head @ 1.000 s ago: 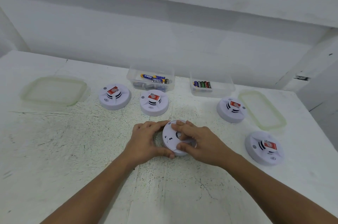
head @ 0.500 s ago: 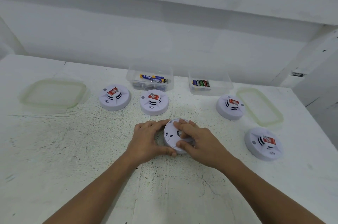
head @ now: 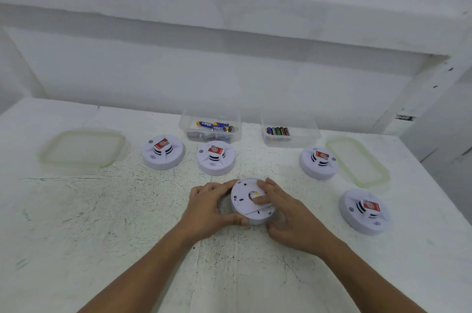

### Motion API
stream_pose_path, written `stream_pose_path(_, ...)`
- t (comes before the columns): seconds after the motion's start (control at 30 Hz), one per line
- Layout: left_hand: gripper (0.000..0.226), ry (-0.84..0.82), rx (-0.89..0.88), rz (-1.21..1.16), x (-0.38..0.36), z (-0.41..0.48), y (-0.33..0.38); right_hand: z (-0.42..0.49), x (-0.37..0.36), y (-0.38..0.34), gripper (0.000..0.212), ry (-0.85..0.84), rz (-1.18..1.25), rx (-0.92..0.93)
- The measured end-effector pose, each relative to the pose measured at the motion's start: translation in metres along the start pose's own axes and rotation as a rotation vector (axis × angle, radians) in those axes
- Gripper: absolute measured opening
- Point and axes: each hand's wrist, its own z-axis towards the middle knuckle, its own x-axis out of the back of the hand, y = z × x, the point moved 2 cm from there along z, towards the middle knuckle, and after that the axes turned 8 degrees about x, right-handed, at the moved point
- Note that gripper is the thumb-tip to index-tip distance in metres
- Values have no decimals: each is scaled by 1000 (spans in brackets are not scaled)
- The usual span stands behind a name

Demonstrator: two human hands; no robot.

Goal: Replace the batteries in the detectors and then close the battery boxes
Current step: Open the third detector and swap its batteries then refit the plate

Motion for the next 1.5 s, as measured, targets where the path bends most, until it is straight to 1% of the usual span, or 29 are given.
stream_pose_path(0.03,92,6,-2,-2,0,0,0,0,0,1,50,30,35,-11)
stream_pose_path(0.1,88,10,-27,-17,2,-3,4,-1,3,2,52,114,183,-62)
stream_pose_path(0.2,71,-15,-100,-79,6,-6,11,-2,6,4,45,202,467,-136)
stream_pose_path(0.27,57,-24,-113,-126,8,-7,13,0,12,4,35,263,571,-150)
stream_pose_path(0.33,42,-48,-98,-261,10,-8,16,4,17,3,24,332,656,-172)
stream_pose_path(0.4,31,-78,-70,-437,8,-11,23,9,21,2,19,397,773,-218)
stream_pose_path(0.43,27,-66,-62,-494,6,-12,27,11,22,2,19,425,823,-251)
stream_pose_path(0.5,23,27,-53,-560,2,-11,32,15,21,4,17,488,880,-316)
stream_pose_path(0.57,22,97,-25,-649,-2,-8,37,20,18,6,17,547,908,-365)
stream_pose_path(0.6,20,105,0,-724,-4,-6,39,22,16,7,17,574,924,-385)
stream_pose_path(0.67,18,97,59,-875,-8,-3,44,25,10,10,17,620,959,-422)
stream_pose_path(0.73,18,83,84,-951,-12,-1,44,24,4,14,18,650,991,-458)
stream_pose_path(0.93,16,77,80,-936,-18,5,32,18,-3,20,20,655,946,-439)
stream_pose_path(1.07,13,76,104,-978,-21,7,31,16,-6,19,20,651,923,-424)
stream_pose_path(1.23,16,107,113,-965,-23,7,28,14,-8,18,19,661,892,-405)
stream_pose_path(1.37,16,102,106,-1005,-24,5,30,13,-9,18,19,672,884,-398)
stream_pose_path(1.5,17,106,102,-995,-24,5,29,12,-10,18,18,675,867,-394)
